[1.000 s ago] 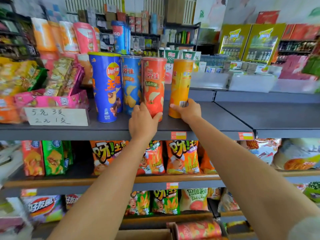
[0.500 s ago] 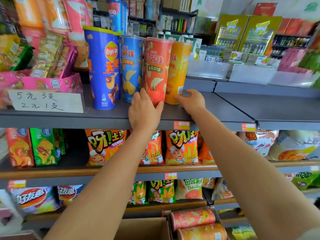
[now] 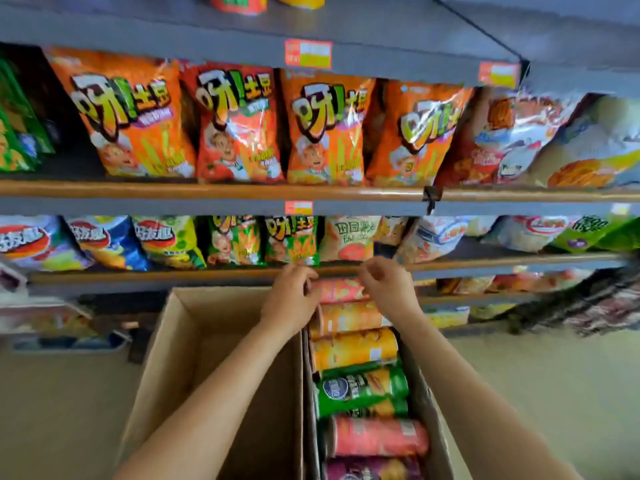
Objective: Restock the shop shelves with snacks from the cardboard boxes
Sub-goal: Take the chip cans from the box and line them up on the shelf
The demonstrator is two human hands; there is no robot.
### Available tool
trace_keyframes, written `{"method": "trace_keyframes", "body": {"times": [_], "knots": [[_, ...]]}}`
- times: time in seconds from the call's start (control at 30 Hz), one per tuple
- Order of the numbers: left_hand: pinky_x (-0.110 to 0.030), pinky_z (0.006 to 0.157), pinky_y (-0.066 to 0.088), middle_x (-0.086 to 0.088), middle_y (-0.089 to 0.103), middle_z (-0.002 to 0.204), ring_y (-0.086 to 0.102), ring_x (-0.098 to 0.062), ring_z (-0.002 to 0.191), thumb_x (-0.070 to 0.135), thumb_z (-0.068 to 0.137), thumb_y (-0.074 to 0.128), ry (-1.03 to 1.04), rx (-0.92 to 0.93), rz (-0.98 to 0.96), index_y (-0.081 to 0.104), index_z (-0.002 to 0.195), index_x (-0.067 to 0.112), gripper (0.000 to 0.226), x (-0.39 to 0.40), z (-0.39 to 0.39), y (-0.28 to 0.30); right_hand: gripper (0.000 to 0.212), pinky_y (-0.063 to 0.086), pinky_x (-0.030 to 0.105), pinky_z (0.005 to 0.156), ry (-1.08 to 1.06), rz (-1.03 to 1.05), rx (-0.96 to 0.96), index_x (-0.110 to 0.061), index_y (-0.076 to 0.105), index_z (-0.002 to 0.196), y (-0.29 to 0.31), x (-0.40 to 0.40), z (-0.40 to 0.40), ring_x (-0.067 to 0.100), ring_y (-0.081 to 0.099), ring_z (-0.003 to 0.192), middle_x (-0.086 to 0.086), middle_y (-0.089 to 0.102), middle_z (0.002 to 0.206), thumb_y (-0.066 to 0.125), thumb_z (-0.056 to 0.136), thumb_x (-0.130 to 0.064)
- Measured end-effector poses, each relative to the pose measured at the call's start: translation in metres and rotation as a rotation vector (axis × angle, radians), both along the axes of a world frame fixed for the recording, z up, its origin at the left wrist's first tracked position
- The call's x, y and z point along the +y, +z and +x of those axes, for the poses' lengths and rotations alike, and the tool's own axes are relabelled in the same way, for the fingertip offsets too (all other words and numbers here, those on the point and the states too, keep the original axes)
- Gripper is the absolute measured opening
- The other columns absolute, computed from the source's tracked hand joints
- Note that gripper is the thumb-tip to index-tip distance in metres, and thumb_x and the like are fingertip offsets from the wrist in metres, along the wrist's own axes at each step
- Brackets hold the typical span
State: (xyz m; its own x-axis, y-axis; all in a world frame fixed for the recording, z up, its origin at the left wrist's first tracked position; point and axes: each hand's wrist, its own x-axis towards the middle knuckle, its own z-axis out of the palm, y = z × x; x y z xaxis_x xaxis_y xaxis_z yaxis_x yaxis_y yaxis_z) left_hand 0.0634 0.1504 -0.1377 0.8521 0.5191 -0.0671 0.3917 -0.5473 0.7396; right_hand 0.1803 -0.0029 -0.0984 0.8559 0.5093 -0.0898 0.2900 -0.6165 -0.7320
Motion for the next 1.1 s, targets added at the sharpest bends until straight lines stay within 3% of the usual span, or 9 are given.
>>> {"method": "trace_keyframes", "body": {"times": [0.13,0.27,0.47,0.6,0.7,0.8,0.9,0.97,1.1], "knots": [[-0.036,0.099,0.046,-0.006,0.052,0.129,0.057,-0.024,0.118,0.024,0.096,0.058,0.054,0.342,-0.168,0.065,0.121,0.015,0.028,-0.042,-0.028,-0.077,0.017,0.045,0.031,0.078,0.238,-0.442,0.141,-0.008,0.068,0.107,-0.102,-0.065,0.004,0.028,0.062,0.107,0.009,0.067,0.109,0.058,0.095,-0.015],[-0.026,0.103,0.037,-0.001,0.04,0.145,0.046,-0.019,0.134,0.02,0.097,0.055,0.041,0.437,-0.219,0.052,0.14,0.013,0.044,-0.081,-0.046,-0.107,0.045,0.04,0.04,0.107,0.363,-0.578,0.065,-0.02,0.052,0.137,-0.15,-0.095,0.004,0.027,0.043,0.134,0.004,0.047,0.142,0.061,0.094,-0.023],[-0.028,0.111,0.029,0.006,0.015,0.165,0.022,-0.013,0.149,0.022,0.099,0.051,0.038,0.534,-0.195,0.028,0.156,0.018,0.061,-0.115,-0.056,-0.11,0.065,0.03,0.046,0.113,0.575,-0.781,-0.185,-0.024,0.035,0.146,-0.179,-0.086,0.009,0.026,0.033,0.136,0.002,0.038,0.145,0.063,0.088,-0.024],[-0.027,0.113,0.027,0.006,0.015,0.165,0.02,-0.013,0.15,0.025,0.096,0.053,0.022,0.558,-0.166,0.032,0.154,0.02,0.061,-0.126,-0.057,-0.112,0.065,0.027,0.049,0.113,0.674,-0.933,-0.438,-0.014,0.035,0.145,-0.189,-0.083,0.008,0.03,0.032,0.136,0.011,0.033,0.145,0.065,0.088,-0.022],[-0.032,0.117,0.026,0.007,0.013,0.166,0.018,-0.012,0.151,0.027,0.095,0.055,0.048,0.578,-0.178,0.035,0.153,0.022,0.061,-0.13,-0.055,-0.112,0.066,0.03,0.047,0.113,0.677,-0.889,-0.457,-0.014,0.037,0.143,-0.19,-0.088,0.01,0.029,0.034,0.134,0.01,0.035,0.142,0.069,0.087,-0.028],[-0.029,0.111,0.031,0.004,0.031,0.159,0.033,-0.014,0.144,0.023,0.094,0.057,0.17,0.552,-0.175,0.048,0.145,0.019,0.052,-0.133,-0.056,-0.107,0.072,0.033,0.044,0.112,0.678,-0.788,-0.353,-0.014,0.034,0.139,-0.185,-0.096,0.011,0.027,0.039,0.133,0.006,0.042,0.139,0.073,0.083,-0.039],[-0.027,0.082,0.044,-0.001,0.062,0.119,0.06,-0.017,0.106,0.02,0.093,0.06,0.44,0.372,-0.156,0.069,0.104,0.023,0.014,-0.148,-0.056,-0.106,0.07,0.044,0.037,0.095,0.677,-0.7,-0.228,-0.014,0.033,0.131,-0.168,-0.106,0.007,0.025,0.054,0.118,0.004,0.052,0.127,0.072,0.081,-0.043],[-0.03,0.072,0.045,-0.004,0.066,0.101,0.064,-0.02,0.091,0.024,0.096,0.061,0.642,0.244,-0.42,0.065,0.087,0.024,0.009,-0.161,-0.048,-0.098,0.074,0.049,0.036,0.078,0.631,-0.6,-0.082,-0.014,0.029,0.135,-0.155,-0.111,-0.002,0.026,0.059,0.108,0.004,0.053,0.124,0.07,0.082,-0.046],[-0.043,0.089,0.055,-0.004,0.071,0.115,0.068,-0.023,0.106,0.041,0.088,0.069,0.789,-0.079,-1.188,0.061,0.118,0.028,0.034,-0.177,-0.024,-0.087,0.08,0.053,0.037,0.074,0.582,-0.257,0.196,-0.025,0.029,0.142,-0.137,-0.117,-0.026,0.024,0.062,0.103,-0.001,0.051,0.127,0.064,0.079,-0.058]]}}
